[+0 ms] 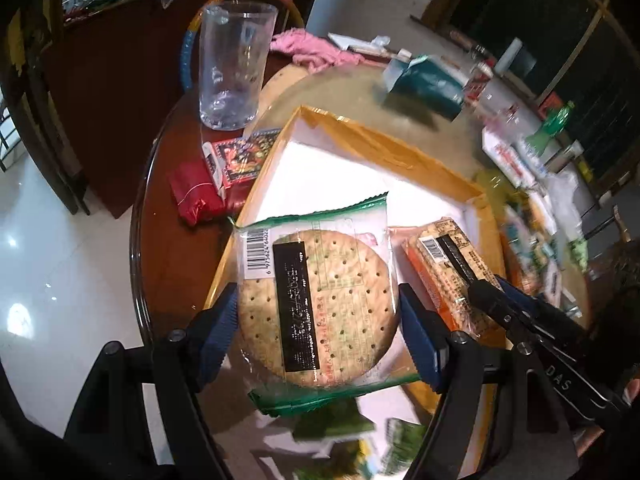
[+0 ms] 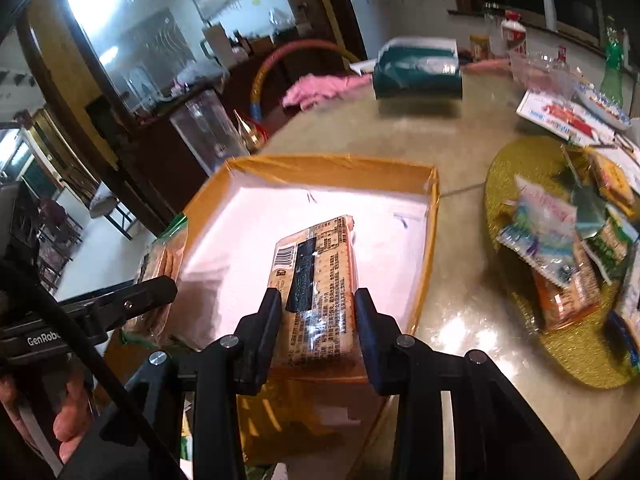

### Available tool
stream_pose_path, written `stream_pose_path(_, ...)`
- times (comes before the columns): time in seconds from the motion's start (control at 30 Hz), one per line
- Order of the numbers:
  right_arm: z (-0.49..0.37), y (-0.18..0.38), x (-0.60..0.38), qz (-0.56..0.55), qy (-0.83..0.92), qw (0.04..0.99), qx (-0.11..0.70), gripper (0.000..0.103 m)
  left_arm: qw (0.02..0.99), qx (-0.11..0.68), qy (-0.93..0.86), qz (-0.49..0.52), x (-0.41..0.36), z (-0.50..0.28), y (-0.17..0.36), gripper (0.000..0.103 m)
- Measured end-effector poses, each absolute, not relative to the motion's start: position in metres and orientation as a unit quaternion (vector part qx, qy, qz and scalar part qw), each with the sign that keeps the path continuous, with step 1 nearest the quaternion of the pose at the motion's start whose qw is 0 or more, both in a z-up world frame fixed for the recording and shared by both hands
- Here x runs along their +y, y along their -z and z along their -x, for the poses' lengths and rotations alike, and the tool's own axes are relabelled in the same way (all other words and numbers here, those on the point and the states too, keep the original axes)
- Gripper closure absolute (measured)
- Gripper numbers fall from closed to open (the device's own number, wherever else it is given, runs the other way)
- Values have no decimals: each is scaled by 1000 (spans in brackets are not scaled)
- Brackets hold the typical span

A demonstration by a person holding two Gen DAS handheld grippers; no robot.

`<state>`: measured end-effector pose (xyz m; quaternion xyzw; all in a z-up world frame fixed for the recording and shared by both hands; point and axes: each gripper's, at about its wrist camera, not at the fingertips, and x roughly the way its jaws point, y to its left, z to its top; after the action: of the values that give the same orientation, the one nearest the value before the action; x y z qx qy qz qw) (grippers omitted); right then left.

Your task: Organize snacks

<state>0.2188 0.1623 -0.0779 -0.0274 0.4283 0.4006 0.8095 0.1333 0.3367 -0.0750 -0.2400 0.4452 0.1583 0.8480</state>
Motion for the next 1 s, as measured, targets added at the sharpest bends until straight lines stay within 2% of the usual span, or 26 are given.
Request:
stream_pose_path(0.07,-217,81,167,34,-398,809,431,64,845,458,-163,222,335,-140,78,26)
stream_pose_path(0.23,-215,66,151,15,-392,818,421,50,834,483,-164,209,333,-151,86,25)
stream_pose_path(0.3,-208,55,130,-9,-395,822,411,37,834,473,-174,226,334,-143,82,25)
stream_pose_path(0.4,-188,42,88,-39,-406,828,386,26,839,452,-223,204,322,-122,65,24)
stream_pose_path(0.47,-175,42,58,-53,-407,829,379,25,847,438,-240,182,308,-107,58,16)
stream_pose_path(0.7,-151,82,-35,-81,-381,820,418,25,871,395,-178,233,222,-56,45,16)
stream_pose_path(0.87,-155,102,-85,-77,-299,850,428,25,875,444,-72,180,138,-79,50,16)
stream_pose_path(1.0,-153,111,-106,-62,-262,866,420,25,868,479,-47,126,103,-99,62,16)
